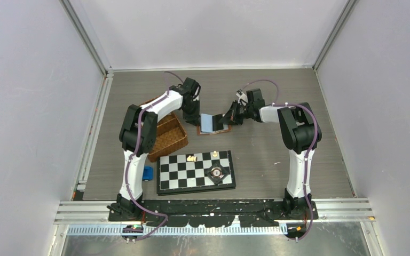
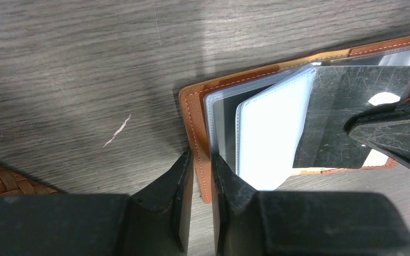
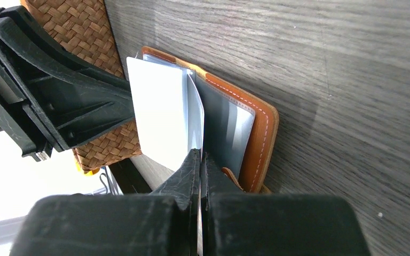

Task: Put the credit cards into the card holder
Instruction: Insert the credit card into the card holder.

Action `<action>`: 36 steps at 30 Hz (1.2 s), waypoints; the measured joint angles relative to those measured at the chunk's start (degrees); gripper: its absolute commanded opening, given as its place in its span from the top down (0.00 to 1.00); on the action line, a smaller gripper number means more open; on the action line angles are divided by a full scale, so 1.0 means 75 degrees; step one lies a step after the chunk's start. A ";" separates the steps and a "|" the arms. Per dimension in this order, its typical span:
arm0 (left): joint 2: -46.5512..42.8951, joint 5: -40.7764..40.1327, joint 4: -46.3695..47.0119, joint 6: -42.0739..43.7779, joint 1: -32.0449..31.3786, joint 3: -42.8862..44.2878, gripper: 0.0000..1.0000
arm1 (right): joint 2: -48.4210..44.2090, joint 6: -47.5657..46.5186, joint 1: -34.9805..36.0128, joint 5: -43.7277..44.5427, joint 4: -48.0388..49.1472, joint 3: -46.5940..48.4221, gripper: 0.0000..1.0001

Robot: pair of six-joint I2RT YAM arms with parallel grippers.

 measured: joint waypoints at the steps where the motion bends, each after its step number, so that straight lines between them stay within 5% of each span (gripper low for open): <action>1: 0.0000 -0.0003 0.0000 0.0000 0.0003 0.0000 0.81 | -0.0006 0.0026 0.0000 0.0003 0.0029 -0.0017 1.00; 36: -0.1096 0.0353 0.1661 -0.0597 0.0181 -0.1454 0.62 | -0.0079 0.0198 0.0061 0.0137 0.0431 -0.0181 1.00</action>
